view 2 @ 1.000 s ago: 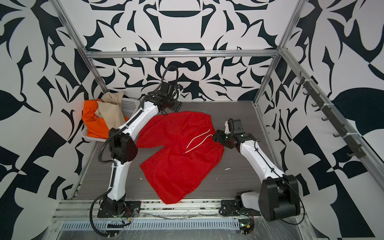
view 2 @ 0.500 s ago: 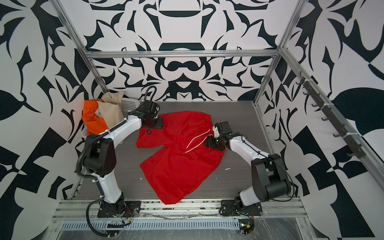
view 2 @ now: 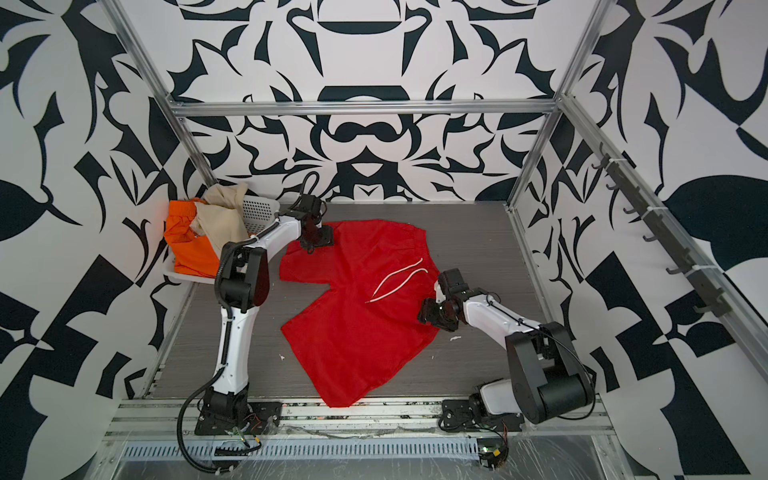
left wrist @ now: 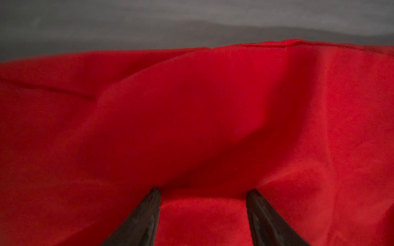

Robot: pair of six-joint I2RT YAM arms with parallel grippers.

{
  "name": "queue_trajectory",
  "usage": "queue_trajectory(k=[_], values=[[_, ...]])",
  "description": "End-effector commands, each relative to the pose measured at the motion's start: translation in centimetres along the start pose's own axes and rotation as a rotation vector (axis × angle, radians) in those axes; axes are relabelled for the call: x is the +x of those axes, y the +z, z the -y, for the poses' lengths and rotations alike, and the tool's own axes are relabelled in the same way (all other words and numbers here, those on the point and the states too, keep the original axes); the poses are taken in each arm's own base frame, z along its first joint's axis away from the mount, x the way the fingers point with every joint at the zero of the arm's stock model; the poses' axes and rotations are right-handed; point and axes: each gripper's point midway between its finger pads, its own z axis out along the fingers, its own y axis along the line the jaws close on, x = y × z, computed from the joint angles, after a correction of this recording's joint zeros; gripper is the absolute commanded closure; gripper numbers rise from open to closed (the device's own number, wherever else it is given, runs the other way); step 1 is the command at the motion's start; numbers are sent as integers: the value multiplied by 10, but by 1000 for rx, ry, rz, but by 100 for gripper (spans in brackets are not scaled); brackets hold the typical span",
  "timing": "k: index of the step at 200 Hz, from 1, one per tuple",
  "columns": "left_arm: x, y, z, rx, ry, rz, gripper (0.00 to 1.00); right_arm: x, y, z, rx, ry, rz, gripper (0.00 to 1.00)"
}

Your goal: Fold and stack the shorts

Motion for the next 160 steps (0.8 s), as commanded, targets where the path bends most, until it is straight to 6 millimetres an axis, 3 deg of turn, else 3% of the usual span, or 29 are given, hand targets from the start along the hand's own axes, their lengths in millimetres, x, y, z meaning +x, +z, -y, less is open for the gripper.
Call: queue_trajectory(k=[1, 22, 31, 45, 57, 65, 70, 96, 117, 137, 160], values=[[16, 39, -2, 11, -33, -107, 32, 15, 1, -16, -39, 19, -11, 35], [-27, 37, 13, 49, -21, -12, 33, 10, -11, -47, -95, -16, 39, 35], [-44, 22, 19, 57, -16, 32, 33, 1, -22, -62, -115, -42, 72, 35], [-67, -13, 26, 63, -11, 107, 32, -16, -45, -82, -126, -93, 127, 34], [-81, -55, 31, 73, -7, 170, 32, -30, -61, -97, -134, -144, 165, 34], [-76, -73, 32, 70, 1, 178, 33, -37, -69, -108, -147, -183, 182, 34], [-74, -94, 34, 72, 13, 200, 33, -40, -72, -115, -157, -208, 186, 34], [-25, -163, 26, 84, 15, 195, 34, -41, -66, -147, -194, -322, 158, 34], [38, -192, 11, 96, -46, 135, 37, -39, -44, -155, -208, -332, 110, 34], [102, -198, 2, 131, -149, 76, 41, -35, -23, -156, -233, -305, 74, 35], [160, -183, -9, 127, -249, 33, 42, -30, -4, -144, -196, -290, 37, 35]])
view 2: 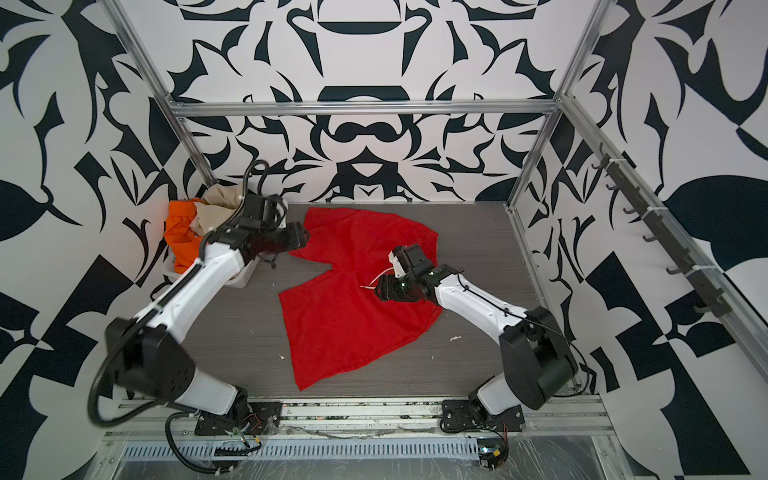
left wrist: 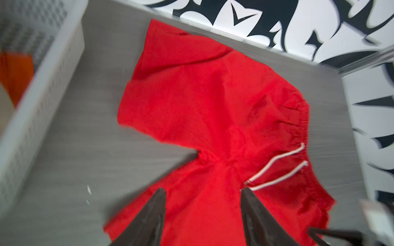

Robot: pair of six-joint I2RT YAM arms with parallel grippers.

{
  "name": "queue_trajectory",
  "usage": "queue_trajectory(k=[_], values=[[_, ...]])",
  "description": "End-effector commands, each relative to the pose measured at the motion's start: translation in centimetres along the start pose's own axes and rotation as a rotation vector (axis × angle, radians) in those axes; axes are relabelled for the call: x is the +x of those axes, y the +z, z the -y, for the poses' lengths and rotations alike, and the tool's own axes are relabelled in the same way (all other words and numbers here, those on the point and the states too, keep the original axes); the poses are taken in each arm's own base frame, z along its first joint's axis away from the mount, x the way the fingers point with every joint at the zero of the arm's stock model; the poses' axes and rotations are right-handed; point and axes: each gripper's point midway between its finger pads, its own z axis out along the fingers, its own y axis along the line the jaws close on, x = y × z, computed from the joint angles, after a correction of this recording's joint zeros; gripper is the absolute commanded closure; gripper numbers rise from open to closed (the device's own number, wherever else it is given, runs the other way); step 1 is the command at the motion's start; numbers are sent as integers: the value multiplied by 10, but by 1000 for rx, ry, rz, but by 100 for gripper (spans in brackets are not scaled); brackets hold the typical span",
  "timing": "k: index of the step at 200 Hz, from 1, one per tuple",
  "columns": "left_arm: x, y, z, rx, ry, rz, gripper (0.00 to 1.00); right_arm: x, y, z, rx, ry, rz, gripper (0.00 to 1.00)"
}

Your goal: Fold and stack the shorts

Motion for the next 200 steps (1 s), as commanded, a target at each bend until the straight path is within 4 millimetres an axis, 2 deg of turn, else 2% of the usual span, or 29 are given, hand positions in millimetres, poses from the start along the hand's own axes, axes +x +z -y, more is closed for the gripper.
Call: queue_trajectory(k=[1, 19, 46, 66, 88, 107, 126, 135, 154, 166, 179, 191, 200], values=[[82, 33, -30, -53, -167, -162, 42, 2, 7, 1, -16, -4, -3, 35], [109, 45, -43, -66, -219, -186, 43, 12, 14, 18, 30, 16, -27, 35], [127, 65, -60, -128, -207, -239, 44, 32, 19, 46, 90, 63, -61, 35], [136, 81, -82, -232, -230, -270, 46, 48, 19, 67, 152, 84, -74, 35], [139, 100, -96, -284, -254, -315, 47, 70, 19, 84, 198, 114, -108, 35], [133, 115, -104, -312, -243, -343, 47, 90, 17, 91, 200, 165, -122, 35], [119, 130, -112, -316, -233, -343, 47, 104, 16, 86, 168, 199, -108, 35], [109, 138, -115, -312, -228, -339, 47, 107, 18, 78, 144, 199, -98, 35], [85, 150, -117, -295, -204, -322, 47, 98, 17, 54, 70, 194, -69, 35], [67, 149, -108, -278, -184, -315, 47, 79, 5, 38, 31, 176, -17, 34], [50, 136, -94, -249, -171, -282, 46, 56, -19, 30, 41, 130, 44, 32], [41, 117, -80, -217, -168, -244, 46, 36, -42, 34, 52, 126, 87, 31], [38, 100, -69, -196, -160, -219, 45, 26, -56, 44, 59, 150, 102, 31]])
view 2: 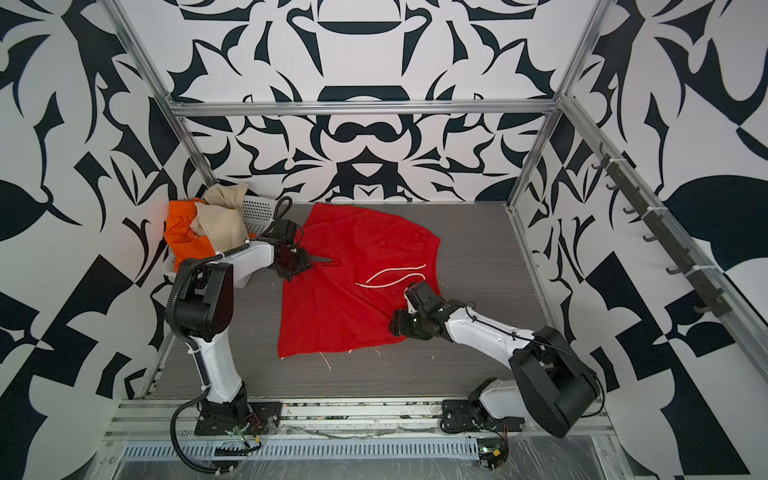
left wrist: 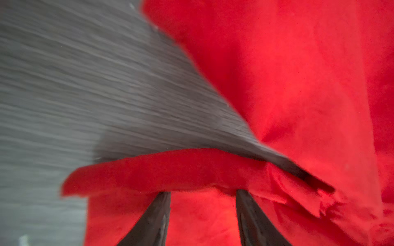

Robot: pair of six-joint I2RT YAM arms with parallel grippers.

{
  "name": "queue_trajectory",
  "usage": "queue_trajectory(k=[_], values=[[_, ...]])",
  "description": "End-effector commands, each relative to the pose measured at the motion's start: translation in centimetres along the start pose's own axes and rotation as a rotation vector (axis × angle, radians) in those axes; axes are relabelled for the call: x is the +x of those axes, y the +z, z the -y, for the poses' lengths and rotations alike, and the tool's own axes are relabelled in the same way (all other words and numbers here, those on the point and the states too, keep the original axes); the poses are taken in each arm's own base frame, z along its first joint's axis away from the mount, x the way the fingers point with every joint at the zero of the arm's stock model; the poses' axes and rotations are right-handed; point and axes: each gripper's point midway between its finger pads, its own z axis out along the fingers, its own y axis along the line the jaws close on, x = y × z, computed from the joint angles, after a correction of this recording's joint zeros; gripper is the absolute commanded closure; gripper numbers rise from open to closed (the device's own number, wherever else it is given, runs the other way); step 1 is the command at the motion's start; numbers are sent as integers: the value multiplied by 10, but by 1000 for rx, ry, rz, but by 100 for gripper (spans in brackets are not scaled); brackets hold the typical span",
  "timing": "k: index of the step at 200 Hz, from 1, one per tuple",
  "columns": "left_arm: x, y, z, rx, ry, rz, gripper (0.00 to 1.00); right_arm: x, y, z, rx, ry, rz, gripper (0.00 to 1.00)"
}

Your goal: Fold and stack the shorts

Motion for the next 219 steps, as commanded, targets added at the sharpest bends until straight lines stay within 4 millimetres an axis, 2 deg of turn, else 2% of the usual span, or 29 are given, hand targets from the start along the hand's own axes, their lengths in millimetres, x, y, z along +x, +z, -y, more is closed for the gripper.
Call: queue_trajectory(k=[1, 20, 34, 44, 69, 90, 108, 122, 130, 155, 184, 196, 219], values=[[6, -49, 15, 39, 36, 25, 45, -49, -50, -6, -20, 3, 127, 31], [25, -83, 25, 81, 56, 61, 45, -66, -65, 29, 11, 86, 123, 30], [45, -100, 30, 113, 54, 70, 44, -67, -64, 52, 42, 139, 72, 29], [62, -105, 31, 132, 50, 68, 44, -64, -59, 62, 63, 161, 22, 28], [106, -98, 24, 129, 39, 31, 44, -63, -44, 70, 76, 190, -50, 26], [136, -78, 1, 74, 2, -22, 45, -64, -33, 81, 111, 212, -56, 26], [153, -64, -21, 12, -41, -43, 47, -66, -23, 91, 127, 226, -57, 26], [156, -57, -33, -30, -60, -35, 48, -69, -20, 99, 137, 237, -44, 30], [156, -55, -37, -48, -64, -28, 49, -71, -20, 105, 135, 250, -34, 36], [154, -46, -48, -102, -76, -20, 51, -69, -23, 119, 136, 280, -12, 68], [152, -30, -60, -146, -98, -53, 52, -50, -30, 120, 125, 297, -1, 92], [150, -25, -61, -152, -94, -65, 52, -40, -32, 117, 98, 325, 17, 97], [145, -19, -58, -149, -78, -75, 52, -24, -35, 112, 30, 417, 86, 98]])
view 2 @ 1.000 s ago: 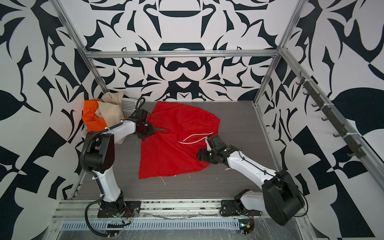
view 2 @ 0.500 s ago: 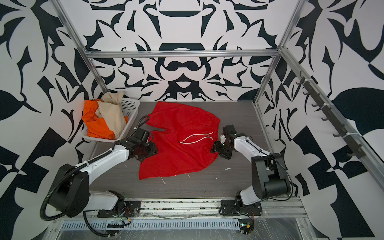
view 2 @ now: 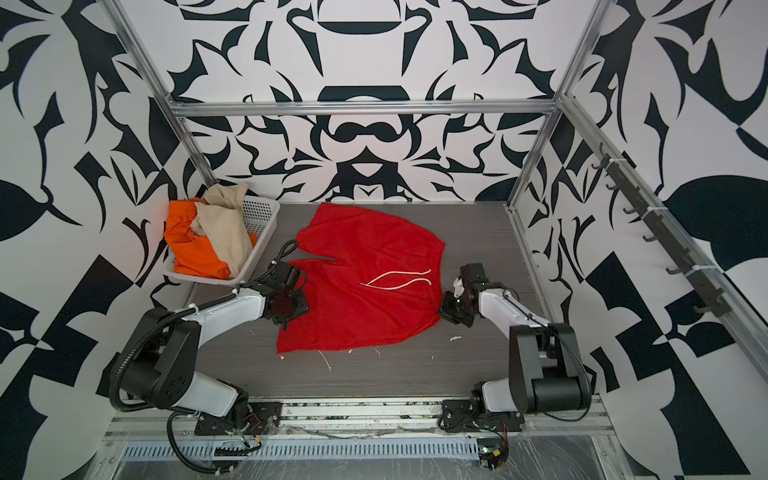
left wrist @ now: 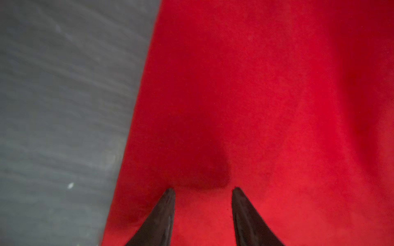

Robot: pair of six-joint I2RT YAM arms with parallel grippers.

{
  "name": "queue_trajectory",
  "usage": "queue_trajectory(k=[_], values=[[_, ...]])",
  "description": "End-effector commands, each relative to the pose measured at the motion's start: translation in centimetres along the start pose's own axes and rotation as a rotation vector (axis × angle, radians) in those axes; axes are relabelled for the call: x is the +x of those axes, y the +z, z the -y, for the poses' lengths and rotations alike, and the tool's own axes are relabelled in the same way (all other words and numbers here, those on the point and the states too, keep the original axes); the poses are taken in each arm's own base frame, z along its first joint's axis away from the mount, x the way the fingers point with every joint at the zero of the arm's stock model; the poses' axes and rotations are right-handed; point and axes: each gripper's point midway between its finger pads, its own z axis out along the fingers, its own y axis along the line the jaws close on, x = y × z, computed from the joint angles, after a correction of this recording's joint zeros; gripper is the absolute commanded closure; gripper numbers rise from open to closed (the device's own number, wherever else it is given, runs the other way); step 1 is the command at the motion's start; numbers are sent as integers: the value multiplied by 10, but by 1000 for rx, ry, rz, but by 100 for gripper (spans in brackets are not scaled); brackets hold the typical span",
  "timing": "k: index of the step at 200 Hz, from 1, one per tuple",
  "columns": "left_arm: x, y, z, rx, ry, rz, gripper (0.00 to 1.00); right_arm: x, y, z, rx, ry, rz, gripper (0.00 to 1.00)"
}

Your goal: Fold and stack the shorts

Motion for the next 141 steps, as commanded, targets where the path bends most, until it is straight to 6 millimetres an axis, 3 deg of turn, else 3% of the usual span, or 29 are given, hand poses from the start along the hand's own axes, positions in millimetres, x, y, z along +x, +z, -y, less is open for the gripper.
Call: queue_trajectory(k=[1, 29, 69, 104, 141], values=[[13, 18, -19, -78, 5, -62, 53, 12, -6, -5, -87, 94, 53, 98], [3, 10, -8, -48, 19, -59, 48, 19, -11, 1, -142, 208, 152, 99], [-3, -51, 7, 37, -96, -42, 36, 28, -13, 4, -166, 226, 163, 99], [16, -94, -7, 56, -309, -69, 35, 29, -12, -1, -186, 215, 142, 99], [39, -99, -50, -11, -566, -69, 37, 27, -18, -4, -175, 176, 140, 99]])
